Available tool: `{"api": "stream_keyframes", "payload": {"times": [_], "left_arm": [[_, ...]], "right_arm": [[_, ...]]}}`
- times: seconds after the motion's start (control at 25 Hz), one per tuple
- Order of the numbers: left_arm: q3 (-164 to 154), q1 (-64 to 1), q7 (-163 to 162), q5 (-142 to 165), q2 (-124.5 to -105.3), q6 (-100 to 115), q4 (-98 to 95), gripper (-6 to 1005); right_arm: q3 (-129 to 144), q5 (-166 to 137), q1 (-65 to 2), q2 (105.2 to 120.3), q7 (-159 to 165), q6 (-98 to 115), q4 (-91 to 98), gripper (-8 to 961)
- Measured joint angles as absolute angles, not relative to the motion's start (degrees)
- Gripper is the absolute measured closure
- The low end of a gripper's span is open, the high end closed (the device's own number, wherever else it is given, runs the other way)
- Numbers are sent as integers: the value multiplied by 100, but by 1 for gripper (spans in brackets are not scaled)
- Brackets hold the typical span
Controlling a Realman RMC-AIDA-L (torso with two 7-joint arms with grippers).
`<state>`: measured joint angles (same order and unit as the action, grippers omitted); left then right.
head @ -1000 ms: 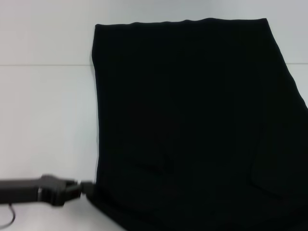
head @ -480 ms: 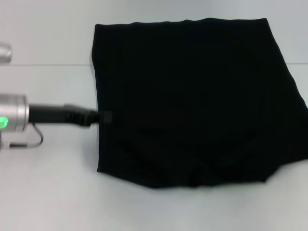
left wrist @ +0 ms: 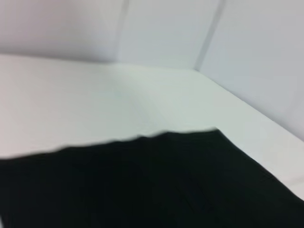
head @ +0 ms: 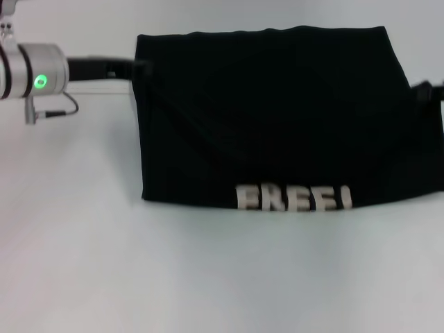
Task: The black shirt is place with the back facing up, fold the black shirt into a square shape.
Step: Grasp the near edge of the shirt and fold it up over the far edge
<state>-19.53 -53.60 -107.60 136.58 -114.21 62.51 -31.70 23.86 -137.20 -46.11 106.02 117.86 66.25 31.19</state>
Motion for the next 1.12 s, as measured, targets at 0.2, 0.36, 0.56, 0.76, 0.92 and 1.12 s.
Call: {"api": "stream_keyframes", "payload": {"times": [0.2, 0.36, 0.56, 0.76, 0.92, 1.12], "left_arm": [[-1964, -5591, -10653, 13610, -11380, 5490, -2853, 986], [-1979, -5754, -10329, 13606, -11459, 4891, -2500, 986], [-1979, -5776, -10022, 13605, -11628, 4364, -2216, 987], [-1978, -5771, -9796, 13605, -11759, 4043, -2063, 987], [-2542, -5783, -9726, 13603, -11939, 3690, -1966, 980], [-3211, -5763, -9720, 13600, -12171, 3579, -2177, 933]], "right_arm": [[2479, -13709, -4931, 10637, 11785, 5740, 2918, 895], [2504, -13700, -5001, 10665, 11733, 5383, 2651, 895], [2502, -13696, -5018, 10795, 11490, 4753, 2149, 895], [2476, -13691, -4995, 11005, 11346, 4305, 2021, 895], [2462, -13615, -4958, 11105, 11366, 4108, 2018, 894], [2498, -13495, -4887, 11189, 11344, 4052, 2051, 893]]}}
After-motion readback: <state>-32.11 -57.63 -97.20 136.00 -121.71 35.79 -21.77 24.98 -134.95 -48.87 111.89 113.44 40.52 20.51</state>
